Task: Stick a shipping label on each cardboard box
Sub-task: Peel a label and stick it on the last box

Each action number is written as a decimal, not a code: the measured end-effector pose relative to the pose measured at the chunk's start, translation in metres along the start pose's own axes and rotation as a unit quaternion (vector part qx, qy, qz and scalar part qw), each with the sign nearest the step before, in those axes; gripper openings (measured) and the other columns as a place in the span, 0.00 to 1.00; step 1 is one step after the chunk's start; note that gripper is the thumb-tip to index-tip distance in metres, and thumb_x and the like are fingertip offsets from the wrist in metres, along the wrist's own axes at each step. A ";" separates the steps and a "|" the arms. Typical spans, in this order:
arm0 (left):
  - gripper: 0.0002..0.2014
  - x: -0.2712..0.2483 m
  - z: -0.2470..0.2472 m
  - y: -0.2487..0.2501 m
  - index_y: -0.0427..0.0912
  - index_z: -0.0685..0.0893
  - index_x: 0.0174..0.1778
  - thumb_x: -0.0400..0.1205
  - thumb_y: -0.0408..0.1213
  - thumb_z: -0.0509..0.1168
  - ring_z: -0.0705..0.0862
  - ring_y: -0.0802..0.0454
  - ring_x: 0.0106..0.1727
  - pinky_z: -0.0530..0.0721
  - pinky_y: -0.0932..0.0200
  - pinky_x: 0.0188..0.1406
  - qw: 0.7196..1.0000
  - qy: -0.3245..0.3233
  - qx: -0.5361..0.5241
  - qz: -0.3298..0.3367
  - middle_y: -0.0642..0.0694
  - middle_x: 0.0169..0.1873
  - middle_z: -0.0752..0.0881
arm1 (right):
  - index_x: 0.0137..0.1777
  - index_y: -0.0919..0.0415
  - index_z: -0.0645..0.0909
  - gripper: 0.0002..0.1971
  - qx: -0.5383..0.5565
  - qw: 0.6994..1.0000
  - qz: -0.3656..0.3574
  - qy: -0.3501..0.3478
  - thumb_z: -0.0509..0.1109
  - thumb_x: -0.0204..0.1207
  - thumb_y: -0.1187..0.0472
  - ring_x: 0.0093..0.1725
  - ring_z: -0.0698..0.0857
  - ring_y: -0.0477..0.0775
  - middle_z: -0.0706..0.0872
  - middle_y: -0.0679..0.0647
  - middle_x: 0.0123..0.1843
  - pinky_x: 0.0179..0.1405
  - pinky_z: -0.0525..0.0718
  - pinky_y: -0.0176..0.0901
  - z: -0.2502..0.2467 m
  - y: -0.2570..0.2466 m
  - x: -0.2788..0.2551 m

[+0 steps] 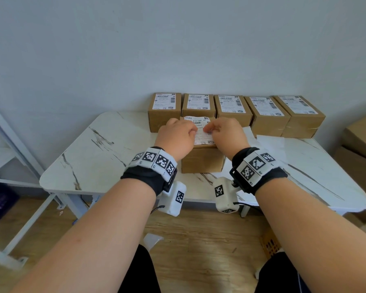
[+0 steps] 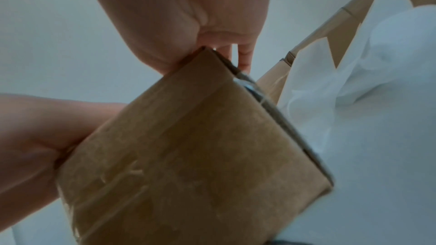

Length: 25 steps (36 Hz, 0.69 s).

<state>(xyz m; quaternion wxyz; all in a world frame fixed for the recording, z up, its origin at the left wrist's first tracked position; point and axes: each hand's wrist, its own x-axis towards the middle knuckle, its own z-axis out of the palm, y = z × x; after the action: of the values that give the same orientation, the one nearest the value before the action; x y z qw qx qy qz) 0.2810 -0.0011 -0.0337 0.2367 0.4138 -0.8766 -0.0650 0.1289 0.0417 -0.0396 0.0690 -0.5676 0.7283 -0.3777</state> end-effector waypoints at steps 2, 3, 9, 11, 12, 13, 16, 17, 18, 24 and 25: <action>0.15 0.000 0.000 -0.001 0.51 0.80 0.65 0.87 0.40 0.52 0.72 0.48 0.69 0.77 0.45 0.65 0.998 -0.027 -0.050 -0.030 0.49 0.65 0.81 | 0.50 0.46 0.87 0.19 0.014 1.000 0.016 -0.010 0.57 0.78 0.67 0.49 0.84 0.56 0.83 0.58 0.59 0.54 0.85 0.51 0.000 0.001 0.000; 0.14 0.001 0.000 -0.003 0.51 0.78 0.65 0.87 0.41 0.52 0.73 0.47 0.69 0.78 0.44 0.65 0.996 -0.041 -0.074 -0.043 0.48 0.65 0.80 | 0.51 0.46 0.87 0.19 0.016 1.000 0.020 -0.014 0.57 0.78 0.66 0.49 0.84 0.56 0.83 0.58 0.59 0.54 0.86 0.52 0.000 0.001 0.000; 0.15 0.007 0.000 -0.003 0.51 0.73 0.69 0.86 0.40 0.52 0.76 0.46 0.65 0.82 0.48 0.60 0.983 -0.108 -0.128 -0.077 0.45 0.67 0.77 | 0.63 0.50 0.85 0.21 0.003 0.998 0.024 -0.057 0.55 0.79 0.67 0.46 0.82 0.51 0.84 0.55 0.64 0.40 0.78 0.40 -0.002 -0.003 0.008; 0.19 0.010 -0.001 -0.001 0.50 0.69 0.74 0.85 0.40 0.53 0.75 0.46 0.65 0.81 0.51 0.60 0.980 -0.122 -0.135 -0.085 0.44 0.68 0.76 | 0.64 0.50 0.85 0.22 -0.009 0.997 0.023 -0.070 0.55 0.81 0.67 0.42 0.81 0.48 0.83 0.54 0.64 0.33 0.76 0.34 -0.003 -0.006 0.012; 0.21 0.012 -0.002 -0.001 0.49 0.68 0.76 0.85 0.40 0.54 0.74 0.45 0.67 0.80 0.49 0.62 0.979 -0.127 -0.134 -0.087 0.44 0.69 0.75 | 0.64 0.50 0.85 0.22 -0.014 0.997 0.023 -0.072 0.54 0.81 0.67 0.38 0.80 0.46 0.83 0.54 0.64 0.29 0.73 0.32 -0.003 -0.006 0.015; 0.22 0.013 -0.002 0.000 0.49 0.67 0.77 0.85 0.41 0.54 0.73 0.45 0.68 0.79 0.47 0.64 0.979 -0.129 -0.130 -0.088 0.45 0.70 0.75 | 0.64 0.49 0.85 0.22 -0.019 0.997 0.022 -0.074 0.54 0.81 0.67 0.35 0.78 0.45 0.82 0.54 0.65 0.26 0.70 0.31 -0.003 -0.007 0.017; 0.23 0.015 0.000 0.001 0.48 0.67 0.77 0.84 0.43 0.53 0.69 0.45 0.73 0.74 0.45 0.70 0.982 -0.120 -0.118 -0.081 0.48 0.75 0.70 | 0.62 0.46 0.86 0.23 -0.023 0.996 0.014 -0.081 0.54 0.80 0.67 0.37 0.78 0.46 0.78 0.55 0.70 0.26 0.68 0.31 -0.002 -0.005 0.023; 0.23 0.015 0.002 0.001 0.48 0.66 0.77 0.84 0.43 0.53 0.67 0.45 0.74 0.72 0.46 0.71 0.984 -0.113 -0.116 -0.079 0.49 0.76 0.68 | 0.62 0.46 0.86 0.23 -0.024 0.996 0.011 -0.085 0.54 0.80 0.67 0.41 0.79 0.48 0.77 0.55 0.71 0.28 0.69 0.31 -0.002 -0.004 0.025; 0.23 0.014 0.003 0.002 0.47 0.66 0.77 0.84 0.43 0.52 0.65 0.46 0.75 0.71 0.47 0.72 0.985 -0.105 -0.115 -0.078 0.49 0.77 0.66 | 0.62 0.46 0.86 0.23 -0.025 0.996 0.008 -0.088 0.54 0.80 0.67 0.46 0.80 0.49 0.76 0.55 0.72 0.31 0.71 0.32 -0.002 -0.003 0.027; 0.23 0.012 0.010 0.002 0.43 0.64 0.77 0.85 0.43 0.52 0.65 0.48 0.73 0.71 0.52 0.67 0.990 -0.068 -0.092 -0.080 0.48 0.75 0.65 | 0.71 0.41 0.79 0.24 -0.035 0.994 0.014 -0.101 0.51 0.82 0.60 0.71 0.74 0.58 0.70 0.55 0.78 0.63 0.79 0.48 0.003 0.004 0.030; 0.23 0.011 0.010 0.003 0.43 0.64 0.76 0.85 0.43 0.52 0.65 0.48 0.73 0.71 0.52 0.66 0.992 -0.063 -0.081 -0.077 0.48 0.74 0.66 | 0.73 0.40 0.77 0.24 -0.037 0.994 0.018 -0.104 0.51 0.82 0.59 0.75 0.70 0.59 0.68 0.55 0.80 0.71 0.75 0.53 0.003 0.004 0.030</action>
<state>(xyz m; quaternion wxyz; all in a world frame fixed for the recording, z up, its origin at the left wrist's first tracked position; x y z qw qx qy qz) 0.2684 -0.0088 -0.0377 0.2085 0.4543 -0.8472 -0.1800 0.1176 0.0144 -0.0347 0.1296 -0.5929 0.7408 -0.2879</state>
